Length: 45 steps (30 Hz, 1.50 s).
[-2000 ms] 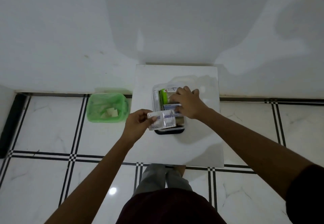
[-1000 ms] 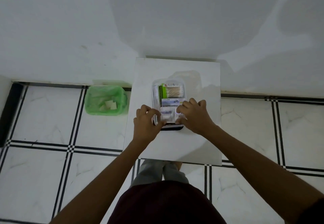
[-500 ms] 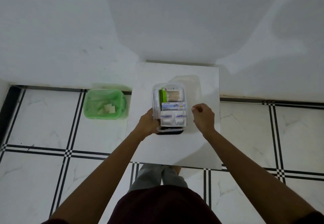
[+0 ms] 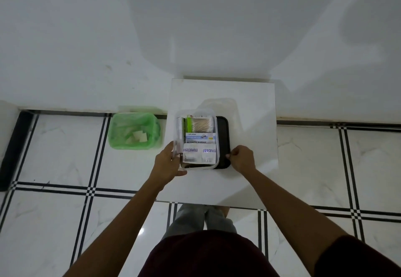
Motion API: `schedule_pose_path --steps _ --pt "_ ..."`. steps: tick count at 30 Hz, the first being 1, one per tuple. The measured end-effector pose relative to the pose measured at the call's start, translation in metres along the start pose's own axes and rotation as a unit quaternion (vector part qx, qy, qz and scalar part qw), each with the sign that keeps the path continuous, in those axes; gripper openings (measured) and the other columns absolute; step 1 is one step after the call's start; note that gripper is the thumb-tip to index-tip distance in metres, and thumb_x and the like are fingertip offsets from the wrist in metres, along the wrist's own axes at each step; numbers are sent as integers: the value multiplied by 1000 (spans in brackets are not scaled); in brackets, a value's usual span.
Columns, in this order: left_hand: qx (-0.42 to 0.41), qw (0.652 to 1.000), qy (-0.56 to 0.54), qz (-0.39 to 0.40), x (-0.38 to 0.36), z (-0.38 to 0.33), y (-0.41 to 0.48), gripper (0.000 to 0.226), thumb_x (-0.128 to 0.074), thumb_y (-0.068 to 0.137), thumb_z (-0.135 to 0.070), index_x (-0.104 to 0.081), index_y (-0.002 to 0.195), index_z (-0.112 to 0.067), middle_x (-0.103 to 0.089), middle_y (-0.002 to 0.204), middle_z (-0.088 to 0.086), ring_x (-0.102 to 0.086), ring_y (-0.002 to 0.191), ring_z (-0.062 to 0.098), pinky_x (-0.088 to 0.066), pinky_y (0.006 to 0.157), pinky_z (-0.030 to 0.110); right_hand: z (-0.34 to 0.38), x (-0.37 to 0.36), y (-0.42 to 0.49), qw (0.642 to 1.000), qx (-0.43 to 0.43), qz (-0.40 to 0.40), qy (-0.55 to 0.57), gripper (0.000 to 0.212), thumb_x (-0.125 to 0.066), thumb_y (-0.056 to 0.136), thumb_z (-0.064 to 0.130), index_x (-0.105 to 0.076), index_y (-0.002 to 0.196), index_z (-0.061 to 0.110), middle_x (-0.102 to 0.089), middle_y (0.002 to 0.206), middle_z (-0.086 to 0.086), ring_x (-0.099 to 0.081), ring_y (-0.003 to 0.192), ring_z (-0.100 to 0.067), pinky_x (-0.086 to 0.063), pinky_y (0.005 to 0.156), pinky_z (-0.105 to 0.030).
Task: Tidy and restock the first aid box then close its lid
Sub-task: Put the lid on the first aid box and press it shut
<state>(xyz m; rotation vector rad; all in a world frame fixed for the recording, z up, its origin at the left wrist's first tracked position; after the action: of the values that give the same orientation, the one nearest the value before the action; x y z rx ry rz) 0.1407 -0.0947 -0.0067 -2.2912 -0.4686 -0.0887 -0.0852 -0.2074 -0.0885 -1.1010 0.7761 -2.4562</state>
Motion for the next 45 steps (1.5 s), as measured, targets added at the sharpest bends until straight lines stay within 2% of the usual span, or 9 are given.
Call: schedule_pose_path --steps 7,13,18,25,27,32,37,41,45 --pt "-28 1000 -6 8 -2 -6 1 48 -41 95 -1 -36 140 -19 -56 116 7 -62 97 33 -61 65 36 3 62 -16 978 -3 -41 203 13 -56 89 13 -51 79 8 -53 80 -9 -57 77 -23 -57 67 -39" --pt "-36 999 8 26 -26 -11 13 49 -37 94 2 -36 140 -17 -57 124 15 -63 94 31 -59 75 47 75 104 -56 965 192 -149 97 16 -49 94 9 -47 110 7 -56 62 0 -52 48 -10 -43 45 -15" --pt "-55 998 31 30 -37 -9 18 46 -36 96 -2 -37 139 -18 -58 127 19 -65 99 34 -61 71 41 115 68 -86 943 289 -164 -16 38 -43 98 21 -44 132 5 -70 86 -11 -64 59 -16 -58 54 -26" --pt "8 998 -23 53 -25 -2 24 39 -48 95 -25 -47 133 -32 -61 125 7 -58 111 26 -52 86 47 131 -8 -110 883 359 -226 -203 44 -60 87 34 -64 113 -1 -71 108 -19 -70 97 -29 -61 77 -40" --pt "7 997 -61 36 -17 -10 29 37 -46 96 -29 -49 132 -32 -59 127 4 -57 113 25 -52 85 44 130 -23 -110 879 357 -223 -222 47 -70 81 36 -66 111 -1 -72 107 -18 -70 98 -30 -58 80 -41" --pt "-49 997 -52 26 -14 -29 40 37 -55 92 -27 -53 129 -34 -64 120 6 -61 111 24 -56 82 44 136 -18 -111 919 346 -165 -95 46 -40 93 33 -57 121 -1 -67 115 -21 -65 107 -35 -56 87 -44" --pt "-152 984 89 -25 -13 -37 38 55 -65 84 -36 -46 136 -34 -63 123 4 -61 104 22 -54 88 45 88 53 -67 956 142 -253 -50 35 -52 93 26 -51 123 7 -58 124 -14 -52 113 -29 -54 86 -40" --pt "-184 973 123 -73 -16 -38 37 49 -49 95 -24 -38 143 -24 -66 113 13 -63 95 24 -55 86 39 71 29 -43 987 109 -113 -28 31 -45 97 33 -52 113 7 -67 103 -11 -65 86 -24 -54 71 -31" --pt "-199 962 150 -109 -13 -40 39 45 -38 99 -21 -37 143 -18 -67 108 16 -64 93 25 -56 82 40 73 25 -50 980 113 -155 -47 28 -44 98 32 -55 104 8 -68 95 -10 -63 77 -21 -56 70 -34"
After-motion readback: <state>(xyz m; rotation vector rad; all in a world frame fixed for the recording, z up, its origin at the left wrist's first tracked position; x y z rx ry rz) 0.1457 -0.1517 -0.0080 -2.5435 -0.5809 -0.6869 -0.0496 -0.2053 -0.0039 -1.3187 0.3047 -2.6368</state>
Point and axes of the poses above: each hand's wrist, its own y-axis towards the middle knuckle, its own x-axis out of the back of the hand, z = x × y, the point moved 9 cm from there along y, towards the middle knuckle
